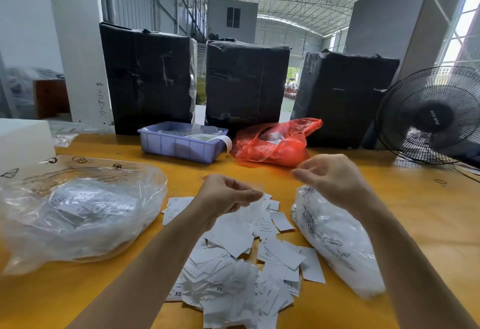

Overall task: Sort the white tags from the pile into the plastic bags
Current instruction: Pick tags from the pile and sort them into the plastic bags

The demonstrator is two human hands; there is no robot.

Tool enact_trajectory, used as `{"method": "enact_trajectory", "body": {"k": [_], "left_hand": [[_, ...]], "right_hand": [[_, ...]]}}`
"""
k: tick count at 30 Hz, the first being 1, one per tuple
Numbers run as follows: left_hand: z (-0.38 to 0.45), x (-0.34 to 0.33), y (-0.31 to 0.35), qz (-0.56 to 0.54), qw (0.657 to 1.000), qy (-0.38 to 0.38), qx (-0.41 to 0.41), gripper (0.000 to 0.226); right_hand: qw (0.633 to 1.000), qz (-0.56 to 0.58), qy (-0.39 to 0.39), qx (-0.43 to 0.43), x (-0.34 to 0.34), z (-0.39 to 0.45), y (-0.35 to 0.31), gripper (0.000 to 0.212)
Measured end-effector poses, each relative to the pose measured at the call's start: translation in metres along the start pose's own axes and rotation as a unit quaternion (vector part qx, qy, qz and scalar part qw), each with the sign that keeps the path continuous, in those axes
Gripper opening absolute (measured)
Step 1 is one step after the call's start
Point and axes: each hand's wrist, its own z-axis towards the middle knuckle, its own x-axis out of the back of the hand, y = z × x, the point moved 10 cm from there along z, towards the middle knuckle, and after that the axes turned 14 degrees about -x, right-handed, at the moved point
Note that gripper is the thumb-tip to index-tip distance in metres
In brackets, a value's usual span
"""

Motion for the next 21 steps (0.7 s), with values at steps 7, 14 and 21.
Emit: {"method": "enact_trajectory", "body": {"k": [7, 14, 21], "left_hand": [[0.0, -0.001, 0.005, 0.079, 0.996, -0.032, -0.022, 0.014], [0.001, 0.003, 0.008, 0.074, 0.996, -0.027, -0.034, 0.02], [0.003, 0.031, 0.003, 0.043, 0.998, 0.04, -0.003, 0.017]], "right_hand": [[0.951, 0.201, -0.235, -0.026, -0.085, -0.02, -0.021, 0.033], [0.939, 0.269, -0.21, -0.038, -0.083, -0.013, -0.011, 0.009], [0.973, 0.217, -0.077, -0.02, -0.085, -0.007, -0.002, 0.012]]}}
